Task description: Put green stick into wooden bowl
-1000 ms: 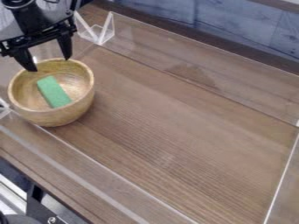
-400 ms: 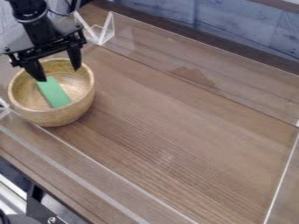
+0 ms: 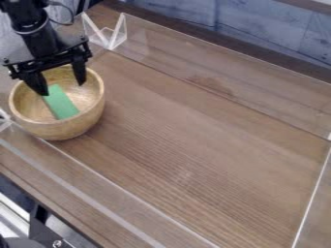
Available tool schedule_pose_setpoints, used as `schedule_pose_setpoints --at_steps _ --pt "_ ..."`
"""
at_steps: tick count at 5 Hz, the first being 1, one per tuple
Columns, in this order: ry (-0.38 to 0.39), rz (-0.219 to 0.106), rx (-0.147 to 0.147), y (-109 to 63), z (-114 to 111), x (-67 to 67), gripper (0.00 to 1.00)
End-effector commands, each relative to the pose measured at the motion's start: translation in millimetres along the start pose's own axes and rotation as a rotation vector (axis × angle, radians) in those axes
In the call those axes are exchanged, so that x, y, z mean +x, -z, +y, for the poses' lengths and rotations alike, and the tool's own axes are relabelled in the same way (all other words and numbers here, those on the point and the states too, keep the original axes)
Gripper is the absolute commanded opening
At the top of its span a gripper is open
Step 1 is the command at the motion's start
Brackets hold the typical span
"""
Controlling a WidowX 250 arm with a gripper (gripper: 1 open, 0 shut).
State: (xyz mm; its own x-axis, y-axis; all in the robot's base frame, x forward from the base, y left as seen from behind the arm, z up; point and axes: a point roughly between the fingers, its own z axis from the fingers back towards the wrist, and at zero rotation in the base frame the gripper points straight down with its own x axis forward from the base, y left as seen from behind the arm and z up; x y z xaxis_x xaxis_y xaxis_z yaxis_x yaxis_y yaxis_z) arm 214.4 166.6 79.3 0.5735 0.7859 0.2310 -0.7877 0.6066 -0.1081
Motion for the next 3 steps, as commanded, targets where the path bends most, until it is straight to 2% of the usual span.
schedule_pose_setpoints --at_steps 1,2,3 --pt "-0.061 -0.031 0.018 -8.5 -0.4 0.5 1.00" --pt "-0.126 -0.038 0.042 -8.8 -0.6 -4.8 0.00" --pt "-0.082 -0.032 0.040 -26.5 1.4 12.5 1.00"
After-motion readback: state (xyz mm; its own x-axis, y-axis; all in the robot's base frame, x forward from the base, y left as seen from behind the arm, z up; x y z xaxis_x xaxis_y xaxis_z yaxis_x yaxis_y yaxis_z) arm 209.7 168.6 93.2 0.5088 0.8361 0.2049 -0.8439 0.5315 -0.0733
